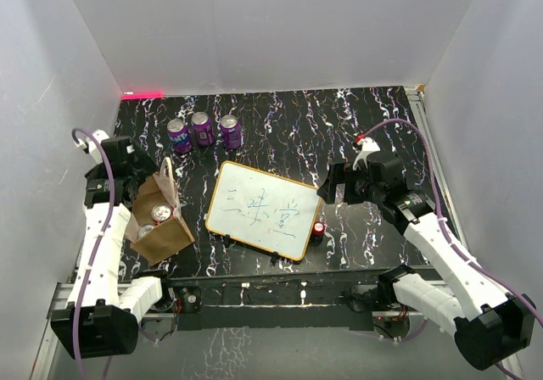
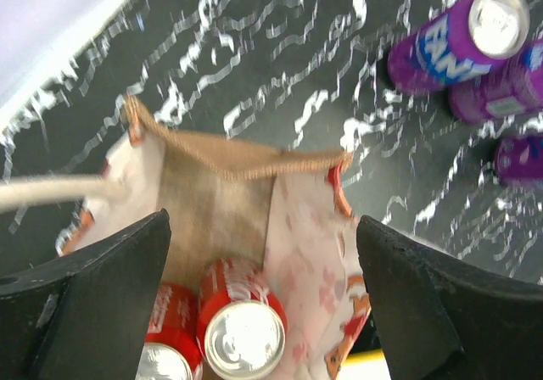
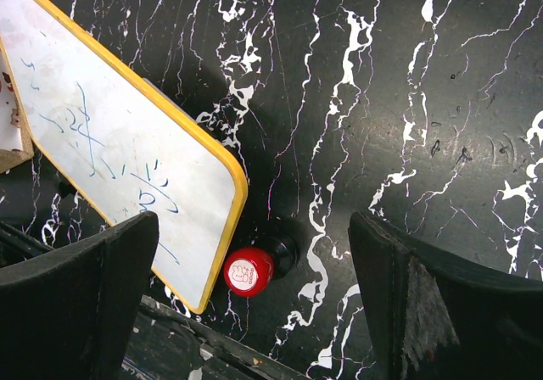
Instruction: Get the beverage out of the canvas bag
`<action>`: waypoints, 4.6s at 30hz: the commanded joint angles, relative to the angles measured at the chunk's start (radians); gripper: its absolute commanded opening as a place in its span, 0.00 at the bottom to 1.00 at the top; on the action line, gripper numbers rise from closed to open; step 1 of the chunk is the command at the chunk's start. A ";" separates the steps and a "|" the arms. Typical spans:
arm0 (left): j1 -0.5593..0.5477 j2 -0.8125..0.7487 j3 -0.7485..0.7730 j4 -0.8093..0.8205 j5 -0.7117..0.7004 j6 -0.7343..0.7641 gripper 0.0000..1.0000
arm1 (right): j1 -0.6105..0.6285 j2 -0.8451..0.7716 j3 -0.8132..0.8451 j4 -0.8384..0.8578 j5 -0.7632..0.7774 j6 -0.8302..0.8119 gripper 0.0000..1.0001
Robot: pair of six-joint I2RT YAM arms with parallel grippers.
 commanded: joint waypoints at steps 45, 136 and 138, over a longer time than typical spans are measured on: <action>0.002 0.167 -0.254 -0.068 0.340 -0.164 0.57 | 0.006 -0.008 0.011 0.047 -0.003 -0.007 0.98; 0.030 0.113 -0.125 -0.199 0.232 -0.188 0.49 | 0.006 -0.011 0.006 0.053 -0.012 -0.002 0.98; 0.030 0.097 -0.093 -0.216 0.215 -0.193 0.46 | 0.007 -0.013 0.006 0.053 -0.012 -0.003 0.98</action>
